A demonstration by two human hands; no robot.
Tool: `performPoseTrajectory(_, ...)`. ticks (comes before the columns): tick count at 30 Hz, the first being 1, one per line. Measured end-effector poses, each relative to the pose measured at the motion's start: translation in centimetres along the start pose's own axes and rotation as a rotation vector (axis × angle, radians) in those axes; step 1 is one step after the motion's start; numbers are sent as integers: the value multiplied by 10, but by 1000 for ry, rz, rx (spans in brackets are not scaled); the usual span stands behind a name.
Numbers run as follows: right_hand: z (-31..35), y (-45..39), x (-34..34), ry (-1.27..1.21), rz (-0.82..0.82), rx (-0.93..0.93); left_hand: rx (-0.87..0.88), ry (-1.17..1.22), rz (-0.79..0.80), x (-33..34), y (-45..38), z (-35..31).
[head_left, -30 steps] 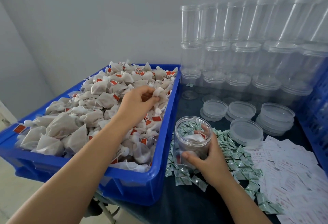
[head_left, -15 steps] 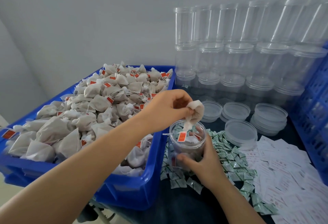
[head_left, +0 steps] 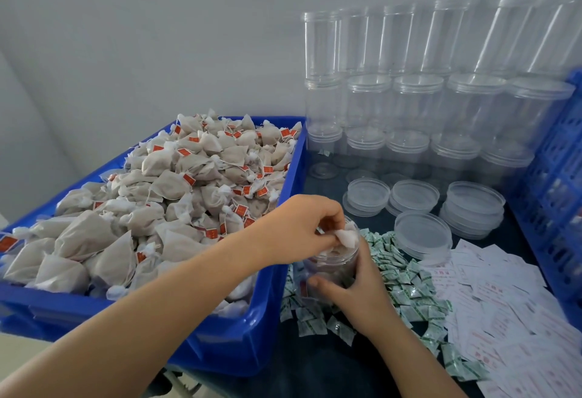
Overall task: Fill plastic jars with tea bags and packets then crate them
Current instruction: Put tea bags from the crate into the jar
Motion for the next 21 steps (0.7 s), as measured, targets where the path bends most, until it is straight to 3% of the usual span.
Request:
performPoseTrajectory(8,-2,1,0,-22,11,43,35,-85,83,-1,1,0)
performPoseTrajectory(14,-3,2,-2,54,-15,83,40,-13,-94,-14,4,6)
performPoseTrajectory(21,0,3,-1,58,-38,73,-105,-35,-284,-42,12,36)
Point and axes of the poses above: each hand's wrist, its own y-axis away from the middle knuckle, its own x-axis out of the palm, z = x × y, the point moved 2 cm from there along -y, towards the middle knuckle, and after that the axes turned 7 degrees about x, right-handed, at the moved point
